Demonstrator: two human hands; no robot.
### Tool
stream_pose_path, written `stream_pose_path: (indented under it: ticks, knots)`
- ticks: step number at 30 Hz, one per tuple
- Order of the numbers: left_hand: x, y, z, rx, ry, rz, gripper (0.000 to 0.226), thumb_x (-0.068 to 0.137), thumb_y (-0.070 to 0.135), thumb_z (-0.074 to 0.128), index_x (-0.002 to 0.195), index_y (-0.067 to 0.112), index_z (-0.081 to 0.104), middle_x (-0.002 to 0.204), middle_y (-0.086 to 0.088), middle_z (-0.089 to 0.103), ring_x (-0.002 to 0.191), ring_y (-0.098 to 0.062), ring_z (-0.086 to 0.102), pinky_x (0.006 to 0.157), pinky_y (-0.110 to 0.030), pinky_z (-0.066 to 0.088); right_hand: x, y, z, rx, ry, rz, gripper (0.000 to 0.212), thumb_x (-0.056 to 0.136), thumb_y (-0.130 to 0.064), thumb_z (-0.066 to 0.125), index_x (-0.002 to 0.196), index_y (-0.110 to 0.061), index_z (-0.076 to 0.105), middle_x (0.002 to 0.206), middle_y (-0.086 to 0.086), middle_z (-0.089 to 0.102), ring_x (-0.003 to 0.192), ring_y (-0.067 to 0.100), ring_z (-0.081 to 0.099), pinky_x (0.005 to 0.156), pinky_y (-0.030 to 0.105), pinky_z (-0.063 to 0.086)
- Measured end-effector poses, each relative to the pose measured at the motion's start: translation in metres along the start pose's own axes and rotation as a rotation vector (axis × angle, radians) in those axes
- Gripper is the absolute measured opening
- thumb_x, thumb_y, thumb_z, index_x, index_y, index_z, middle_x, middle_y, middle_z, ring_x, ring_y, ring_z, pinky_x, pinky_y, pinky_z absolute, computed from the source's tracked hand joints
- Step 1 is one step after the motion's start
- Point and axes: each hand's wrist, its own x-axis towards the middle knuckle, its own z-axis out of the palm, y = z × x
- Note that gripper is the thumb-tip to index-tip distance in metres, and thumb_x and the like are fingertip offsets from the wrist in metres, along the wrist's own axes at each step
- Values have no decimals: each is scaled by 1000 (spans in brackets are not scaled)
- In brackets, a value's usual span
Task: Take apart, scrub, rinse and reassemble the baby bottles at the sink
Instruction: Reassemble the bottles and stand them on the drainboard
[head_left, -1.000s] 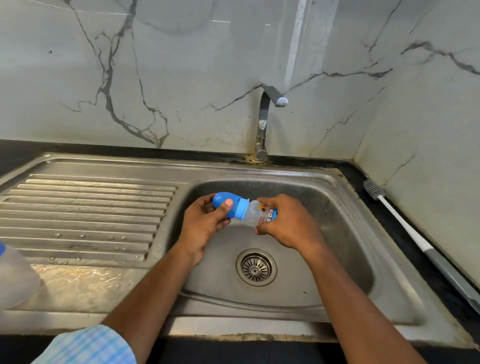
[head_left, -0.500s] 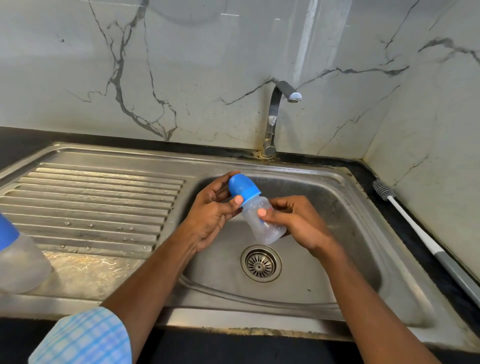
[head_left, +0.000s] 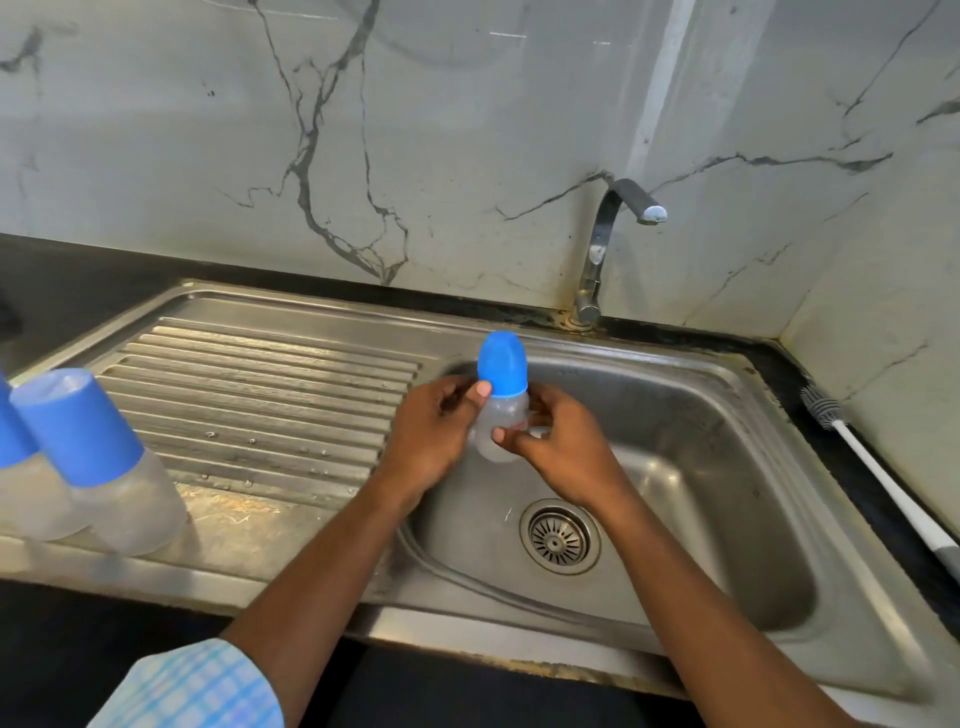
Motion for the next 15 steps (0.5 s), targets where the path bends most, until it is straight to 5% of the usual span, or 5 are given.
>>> stream_pose_path:
  ticks: [8, 15]
  knots:
    - [40, 3, -73, 56, 338, -106, 32, 93, 0, 53, 121, 10, 65, 108, -2, 67, 100, -17, 64, 86, -26, 49, 72, -57, 96, 83, 81, -32, 58, 75, -25, 85, 126, -15, 58, 112, 3, 71, 95, 17, 68, 86, 34, 55]
    - [53, -26, -94, 67, 326, -198, 38, 87, -5, 54, 119, 7, 69, 108, -6, 73, 101, -20, 68, 96, -39, 54, 93, -56, 145, 76, 92, -8, 53, 77, -24, 83, 123, -14, 57, 109, 6, 70, 95, 23, 68, 86, 45, 56]
